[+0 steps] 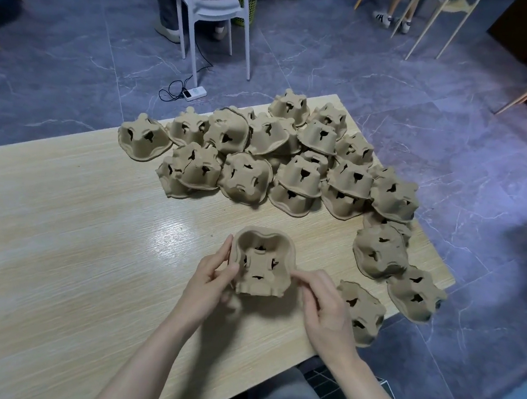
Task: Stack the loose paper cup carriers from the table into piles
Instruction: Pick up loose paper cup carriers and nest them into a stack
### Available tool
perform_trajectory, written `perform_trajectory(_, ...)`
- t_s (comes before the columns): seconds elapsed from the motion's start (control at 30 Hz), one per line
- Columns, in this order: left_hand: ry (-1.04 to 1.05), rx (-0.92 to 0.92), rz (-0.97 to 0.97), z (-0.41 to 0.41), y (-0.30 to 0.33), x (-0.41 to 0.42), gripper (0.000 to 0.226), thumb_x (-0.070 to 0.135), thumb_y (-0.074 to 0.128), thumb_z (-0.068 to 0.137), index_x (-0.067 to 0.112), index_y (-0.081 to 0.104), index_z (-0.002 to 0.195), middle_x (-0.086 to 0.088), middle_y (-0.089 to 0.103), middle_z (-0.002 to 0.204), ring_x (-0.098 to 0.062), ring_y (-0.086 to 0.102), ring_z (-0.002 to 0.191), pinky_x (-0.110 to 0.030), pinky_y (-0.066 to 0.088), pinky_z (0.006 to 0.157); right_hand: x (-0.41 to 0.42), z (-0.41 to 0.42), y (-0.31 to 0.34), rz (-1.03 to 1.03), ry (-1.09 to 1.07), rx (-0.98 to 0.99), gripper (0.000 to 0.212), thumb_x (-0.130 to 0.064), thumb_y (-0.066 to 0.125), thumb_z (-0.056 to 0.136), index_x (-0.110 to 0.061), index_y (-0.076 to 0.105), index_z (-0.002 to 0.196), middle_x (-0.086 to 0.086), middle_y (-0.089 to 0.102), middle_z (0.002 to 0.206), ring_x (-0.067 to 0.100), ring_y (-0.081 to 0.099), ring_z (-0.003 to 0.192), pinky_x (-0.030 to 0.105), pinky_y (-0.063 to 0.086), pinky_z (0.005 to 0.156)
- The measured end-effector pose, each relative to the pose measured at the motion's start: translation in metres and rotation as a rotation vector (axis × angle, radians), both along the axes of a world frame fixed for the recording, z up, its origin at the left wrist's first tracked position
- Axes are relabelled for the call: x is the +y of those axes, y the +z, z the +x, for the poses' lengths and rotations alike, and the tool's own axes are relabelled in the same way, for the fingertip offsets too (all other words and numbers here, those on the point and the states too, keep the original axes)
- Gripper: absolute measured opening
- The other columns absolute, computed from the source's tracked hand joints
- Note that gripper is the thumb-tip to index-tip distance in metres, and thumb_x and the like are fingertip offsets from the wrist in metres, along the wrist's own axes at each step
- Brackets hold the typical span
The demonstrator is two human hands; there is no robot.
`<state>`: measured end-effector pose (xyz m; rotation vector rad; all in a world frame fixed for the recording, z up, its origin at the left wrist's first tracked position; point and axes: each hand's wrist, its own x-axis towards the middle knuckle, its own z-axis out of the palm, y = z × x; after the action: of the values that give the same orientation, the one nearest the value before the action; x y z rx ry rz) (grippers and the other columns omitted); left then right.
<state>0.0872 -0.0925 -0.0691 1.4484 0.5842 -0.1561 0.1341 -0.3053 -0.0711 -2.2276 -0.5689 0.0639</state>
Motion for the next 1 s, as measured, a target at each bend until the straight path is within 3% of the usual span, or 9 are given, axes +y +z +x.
perform_trajectory(0.13, 0.001, 0.008, -0.025, 0.001, -0.001, -0.001, 0.056, 0.016, 0.051, 0.101, 0.038, 0.031, 0.148, -0.003, 0.055, 0.125, -0.018, 0.045, 0.073, -0.025, 0.041, 0.06, 0.003, 0.006, -0.001, -0.101, -0.064, 0.219, 0.038, -0.032, 0.052, 0.098, -0.04, 0.045, 0.135, -0.022, 0.049, 0.106, 0.005, 0.052, 0.083, 0.015, 0.043, 0.073)
perform_trajectory(0.3, -0.005, -0.003, -0.039, 0.0, -0.001, -0.002, 0.06, 0.015, 0.053, 0.1, 0.035, 0.028, 0.15, 0.002, 0.054, 0.104, -0.023, 0.042, 0.078, -0.032, 0.039, 0.067, 0.003, 0.008, -0.012, -0.082, -0.039, 0.386, 0.053, -0.038, 0.06, 0.093, -0.04, 0.04, 0.142, -0.021, 0.058, 0.111, 0.002, 0.048, 0.068, 0.025, 0.048, 0.07)
perform_trajectory(0.43, 0.004, -0.014, -0.03, -0.001, 0.0, -0.003, 0.061, 0.011, 0.053, 0.099, 0.031, 0.028, 0.151, -0.003, 0.046, 0.1, -0.024, 0.037, 0.076, -0.03, 0.036, 0.065, -0.006, 0.011, -0.004, -0.085, -0.003, 0.328, 0.051, -0.038, 0.06, 0.093, -0.049, 0.037, 0.137, -0.025, 0.054, 0.109, 0.004, 0.05, 0.073, 0.022, 0.048, 0.071)
perform_trajectory(0.53, 0.009, -0.034, -0.014, -0.002, 0.0, -0.003, 0.06, 0.011, 0.053, 0.099, 0.031, 0.029, 0.15, -0.003, 0.045, 0.1, -0.024, 0.038, 0.075, -0.028, 0.036, 0.064, -0.026, 0.019, 0.002, -0.162, -0.05, 0.254, 0.053, -0.041, 0.059, 0.09, -0.045, 0.039, 0.14, -0.026, 0.051, 0.11, 0.007, 0.052, 0.075, 0.028, 0.052, 0.07)
perform_trajectory(0.6, 0.01, -0.045, -0.015, -0.002, -0.002, -0.002, 0.06, 0.011, 0.054, 0.098, 0.032, 0.029, 0.15, -0.003, 0.047, 0.103, -0.024, 0.04, 0.078, -0.032, 0.037, 0.067, -0.047, 0.025, 0.006, -0.21, -0.091, 0.213, 0.055, -0.039, 0.064, 0.088, -0.044, 0.042, 0.139, -0.024, 0.05, 0.105, 0.007, 0.052, 0.075, 0.024, 0.048, 0.066)
perform_trajectory(0.77, 0.01, -0.052, -0.012, -0.002, -0.008, -0.001, 0.061, 0.012, 0.055, 0.098, 0.033, 0.031, 0.15, -0.007, 0.048, 0.102, -0.025, 0.04, 0.075, -0.035, 0.037, 0.068, -0.095, 0.033, 0.009, -0.362, -0.131, 0.205, 0.065, -0.038, 0.073, 0.082, -0.046, 0.043, 0.139, -0.023, 0.049, 0.118, -0.008, 0.049, 0.078, 0.023, 0.039, 0.07)
perform_trajectory(0.83, 0.009, -0.04, 0.0, -0.001, -0.011, 0.0, 0.061, 0.012, 0.055, 0.098, 0.033, 0.032, 0.15, -0.013, 0.048, 0.102, -0.024, 0.04, 0.071, -0.029, 0.039, 0.064, -0.108, 0.034, 0.007, -0.439, -0.138, 0.224, 0.071, -0.043, 0.075, 0.08, -0.044, 0.041, 0.143, -0.02, 0.049, 0.123, -0.007, 0.048, 0.091, 0.026, 0.041, 0.074)
perform_trajectory(0.9, 0.012, -0.031, 0.021, 0.0, -0.014, 0.001, 0.06, 0.014, 0.057, 0.097, 0.036, 0.034, 0.148, -0.019, 0.054, 0.117, -0.021, 0.046, 0.068, -0.028, 0.044, 0.064, -0.114, 0.034, 0.005, -0.5, -0.138, 0.268, 0.078, -0.046, 0.076, 0.078, -0.043, 0.036, 0.146, -0.016, 0.048, 0.125, 0.005, 0.05, 0.112, 0.032, 0.046, 0.08)
perform_trajectory(1.0, 0.016, -0.043, 0.018, -0.001, -0.017, 0.002, 0.059, 0.015, 0.058, 0.096, 0.041, 0.037, 0.145, -0.019, 0.053, 0.128, -0.022, 0.051, 0.075, -0.036, 0.047, 0.072, -0.112, 0.034, 0.002, -0.594, -0.091, 0.338, 0.081, -0.041, 0.074, 0.081, -0.039, 0.03, 0.149, -0.007, 0.047, 0.125, 0.017, 0.05, 0.116, 0.038, 0.048, 0.084)
